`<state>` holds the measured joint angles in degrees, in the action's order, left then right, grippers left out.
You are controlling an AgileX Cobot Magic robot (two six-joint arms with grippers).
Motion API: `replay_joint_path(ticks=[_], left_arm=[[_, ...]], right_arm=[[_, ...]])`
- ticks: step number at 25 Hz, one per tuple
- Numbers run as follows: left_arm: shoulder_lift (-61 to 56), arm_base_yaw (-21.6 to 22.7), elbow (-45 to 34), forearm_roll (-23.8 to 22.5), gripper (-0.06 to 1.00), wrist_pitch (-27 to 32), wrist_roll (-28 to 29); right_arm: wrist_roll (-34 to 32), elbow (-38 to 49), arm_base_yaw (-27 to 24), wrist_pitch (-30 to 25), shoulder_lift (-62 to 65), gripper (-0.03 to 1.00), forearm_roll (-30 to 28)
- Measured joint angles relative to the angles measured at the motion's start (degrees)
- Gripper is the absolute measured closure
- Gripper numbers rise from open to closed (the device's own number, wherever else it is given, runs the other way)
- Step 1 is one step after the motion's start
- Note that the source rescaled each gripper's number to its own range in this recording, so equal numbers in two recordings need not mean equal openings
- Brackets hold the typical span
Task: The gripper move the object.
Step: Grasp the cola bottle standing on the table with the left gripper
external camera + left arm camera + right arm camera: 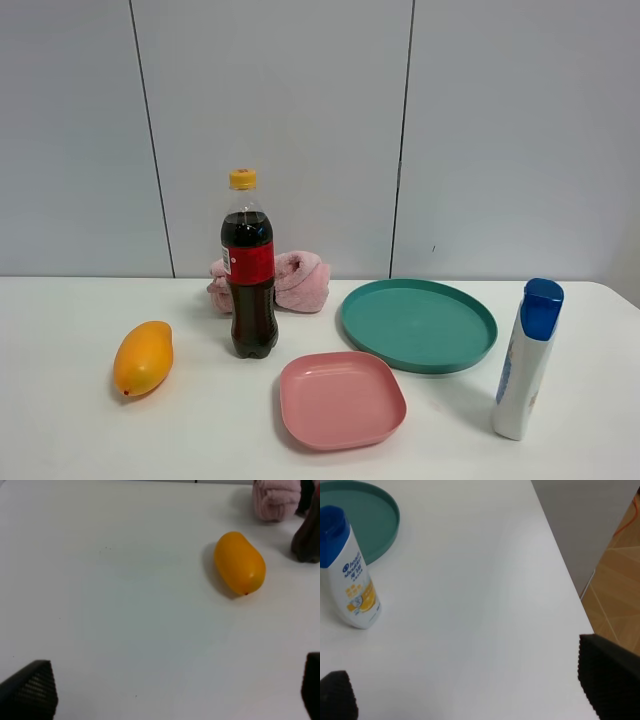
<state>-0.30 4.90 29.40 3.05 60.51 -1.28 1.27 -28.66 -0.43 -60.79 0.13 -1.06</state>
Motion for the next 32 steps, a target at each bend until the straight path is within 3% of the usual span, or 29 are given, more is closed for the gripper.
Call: replay_joint_path(ticks=[32], left_arm=[[0.0, 0.0, 0.0, 0.0, -0.06, 0.0, 0.0]], right_arm=[[0.0, 0.0, 0.0, 0.0, 0.0, -0.03, 0.0]])
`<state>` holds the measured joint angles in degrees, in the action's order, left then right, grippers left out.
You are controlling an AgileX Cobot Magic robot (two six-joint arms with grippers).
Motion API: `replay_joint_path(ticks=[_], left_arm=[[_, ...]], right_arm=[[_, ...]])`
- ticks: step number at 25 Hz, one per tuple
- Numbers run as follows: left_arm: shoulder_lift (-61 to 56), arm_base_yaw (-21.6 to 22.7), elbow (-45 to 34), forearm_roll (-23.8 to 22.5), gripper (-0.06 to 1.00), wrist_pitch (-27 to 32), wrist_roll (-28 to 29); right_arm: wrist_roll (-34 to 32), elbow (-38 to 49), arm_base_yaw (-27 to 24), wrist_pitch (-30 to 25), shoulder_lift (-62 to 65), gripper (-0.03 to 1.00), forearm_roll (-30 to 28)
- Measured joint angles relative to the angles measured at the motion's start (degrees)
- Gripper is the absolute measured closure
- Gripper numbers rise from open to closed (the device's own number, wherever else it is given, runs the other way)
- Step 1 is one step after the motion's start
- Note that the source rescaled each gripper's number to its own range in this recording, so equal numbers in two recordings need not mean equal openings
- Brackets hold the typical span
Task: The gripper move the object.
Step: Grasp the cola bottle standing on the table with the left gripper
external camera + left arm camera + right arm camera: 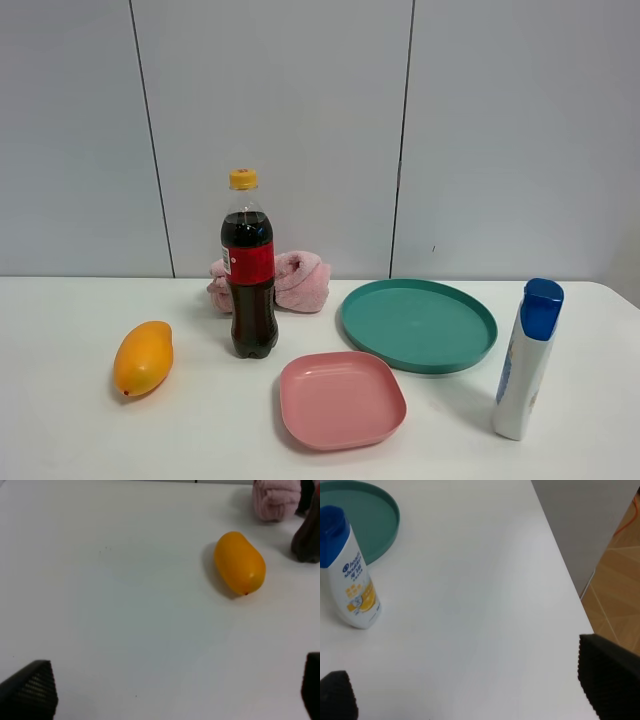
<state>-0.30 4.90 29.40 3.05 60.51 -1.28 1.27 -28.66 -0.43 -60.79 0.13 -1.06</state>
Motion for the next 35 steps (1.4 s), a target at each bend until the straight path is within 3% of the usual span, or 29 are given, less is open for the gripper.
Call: replay_joint_path(ticks=[12, 18, 25, 31, 35], left_arm=[[0.0, 0.0, 0.2, 0.7, -0.06, -0.1, 0.0], [2.4, 0.0, 4.3, 3.0, -0.06, -4.4, 0.0], [18.8, 0.0, 5.4, 11.4, -0.06, -8.7, -0.7], [33.3, 0.0, 5.4, 19.9, -0.06, -20.3, -9.7], [40.4, 0.0, 5.4, 23.7, -0.06, -24.8, -17.3]], right_arm=[[0.0, 0.0, 0.0, 0.0, 0.0, -0.03, 0.0], [0.0, 0.0, 0.0, 0.0, 0.0, -0.03, 0.0], [0.0, 0.0, 0.0, 0.0, 0.0, -0.03, 0.0], [0.0, 0.0, 0.0, 0.0, 0.0, -0.03, 0.0], [0.0, 0.0, 0.0, 0.0, 0.0, -0.03, 0.0]])
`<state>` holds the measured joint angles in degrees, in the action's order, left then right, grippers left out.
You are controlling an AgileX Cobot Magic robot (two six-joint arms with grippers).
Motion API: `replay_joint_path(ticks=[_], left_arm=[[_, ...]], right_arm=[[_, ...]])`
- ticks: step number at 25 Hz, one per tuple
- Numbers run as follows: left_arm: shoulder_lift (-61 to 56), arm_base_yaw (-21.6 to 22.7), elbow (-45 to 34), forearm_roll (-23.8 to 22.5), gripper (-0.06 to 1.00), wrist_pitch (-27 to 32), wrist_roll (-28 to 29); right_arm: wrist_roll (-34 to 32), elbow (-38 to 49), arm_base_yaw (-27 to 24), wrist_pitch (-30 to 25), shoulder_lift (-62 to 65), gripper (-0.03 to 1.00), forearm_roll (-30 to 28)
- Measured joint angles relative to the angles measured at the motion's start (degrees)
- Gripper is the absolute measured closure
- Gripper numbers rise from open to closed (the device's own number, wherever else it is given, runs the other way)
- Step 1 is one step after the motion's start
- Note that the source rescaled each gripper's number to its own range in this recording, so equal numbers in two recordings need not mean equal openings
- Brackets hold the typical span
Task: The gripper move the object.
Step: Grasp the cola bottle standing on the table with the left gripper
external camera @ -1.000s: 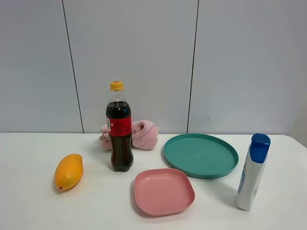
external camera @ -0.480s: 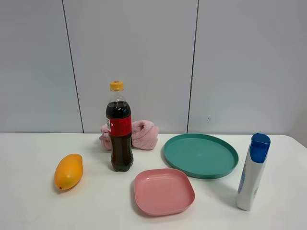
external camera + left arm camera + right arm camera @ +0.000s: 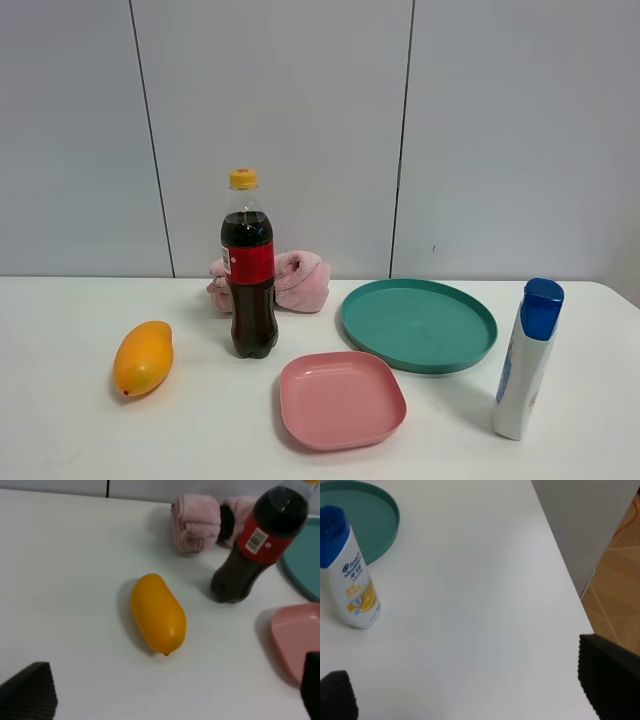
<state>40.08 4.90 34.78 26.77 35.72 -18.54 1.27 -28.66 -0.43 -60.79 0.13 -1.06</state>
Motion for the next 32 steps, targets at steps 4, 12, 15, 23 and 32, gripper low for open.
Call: replay_joint_path(ticks=[4, 12, 15, 23, 32], left_arm=[[5.0, 0.0, 0.0, 2.4, -0.06, -2.4, -5.2], [9.7, 0.0, 0.0, 13.0, -0.06, -4.4, -13.2], [10.7, 0.0, 0.0, 13.7, -0.06, -4.9, -15.0], [14.3, 0.0, 2.7, 13.6, -0.06, -5.9, -15.5], [27.1, -2.2, 14.3, 10.0, -0.06, -5.4, -15.5]], right_arm=[[0.0, 0.0, 0.0, 0.0, 0.0, -0.03, 0.0], [0.0, 0.0, 0.0, 0.0, 0.0, -0.03, 0.0], [0.0, 0.0, 0.0, 0.0, 0.0, -0.03, 0.0], [0.0, 0.0, 0.0, 0.0, 0.0, -0.03, 0.0], [0.0, 0.0, 0.0, 0.0, 0.0, -0.03, 0.0]])
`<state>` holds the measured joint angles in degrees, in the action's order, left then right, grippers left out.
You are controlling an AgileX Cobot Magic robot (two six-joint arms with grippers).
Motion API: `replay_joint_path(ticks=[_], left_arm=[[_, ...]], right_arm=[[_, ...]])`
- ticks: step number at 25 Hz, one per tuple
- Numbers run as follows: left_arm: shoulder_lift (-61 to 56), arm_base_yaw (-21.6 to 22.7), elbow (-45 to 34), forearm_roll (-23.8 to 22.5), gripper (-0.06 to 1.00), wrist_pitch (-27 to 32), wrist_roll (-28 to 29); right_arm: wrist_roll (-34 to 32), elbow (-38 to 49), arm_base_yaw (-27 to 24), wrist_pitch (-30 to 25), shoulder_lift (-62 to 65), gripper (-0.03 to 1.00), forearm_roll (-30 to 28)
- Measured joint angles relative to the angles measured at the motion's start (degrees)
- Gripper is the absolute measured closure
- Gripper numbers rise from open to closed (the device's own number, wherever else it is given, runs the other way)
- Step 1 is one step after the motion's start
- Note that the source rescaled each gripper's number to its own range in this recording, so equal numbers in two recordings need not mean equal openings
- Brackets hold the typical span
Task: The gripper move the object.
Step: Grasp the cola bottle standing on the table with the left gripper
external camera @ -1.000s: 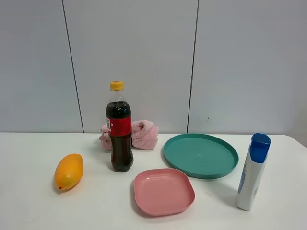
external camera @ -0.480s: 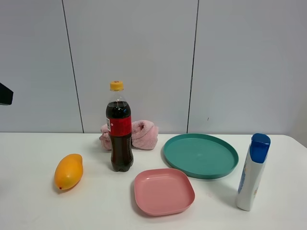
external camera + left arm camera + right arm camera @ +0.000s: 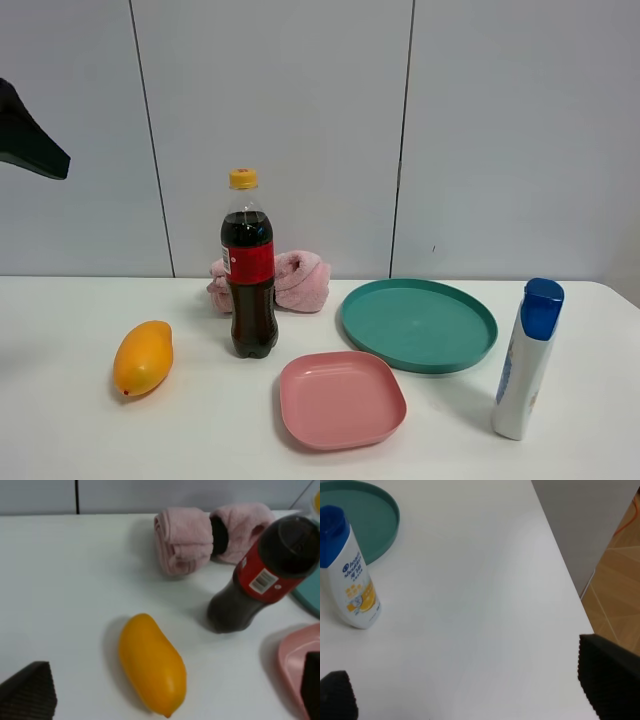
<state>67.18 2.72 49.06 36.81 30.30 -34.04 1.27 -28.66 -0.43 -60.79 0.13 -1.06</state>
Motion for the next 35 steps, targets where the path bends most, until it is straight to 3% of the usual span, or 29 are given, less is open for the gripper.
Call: replay_joint_path(ticks=[9, 17, 25, 35], left_arm=[[5.9, -14.8, 4.4, -9.0, -0.06, -9.0, 0.3], [9.1, -25.3, 4.4, -16.5, -0.06, -11.0, 10.0], [9.6, -28.7, -3.4, -24.9, -0.06, -26.1, 25.4], [13.4, -28.7, -13.6, -33.1, -0.06, -48.0, 28.8]], right_arm=[[0.0, 0.0, 0.0, 0.0, 0.0, -0.03, 0.0], [0.0, 0.0, 0.0, 0.0, 0.0, -0.03, 0.0], [0.0, 0.0, 0.0, 0.0, 0.0, -0.03, 0.0], [0.0, 0.0, 0.0, 0.0, 0.0, -0.03, 0.0]])
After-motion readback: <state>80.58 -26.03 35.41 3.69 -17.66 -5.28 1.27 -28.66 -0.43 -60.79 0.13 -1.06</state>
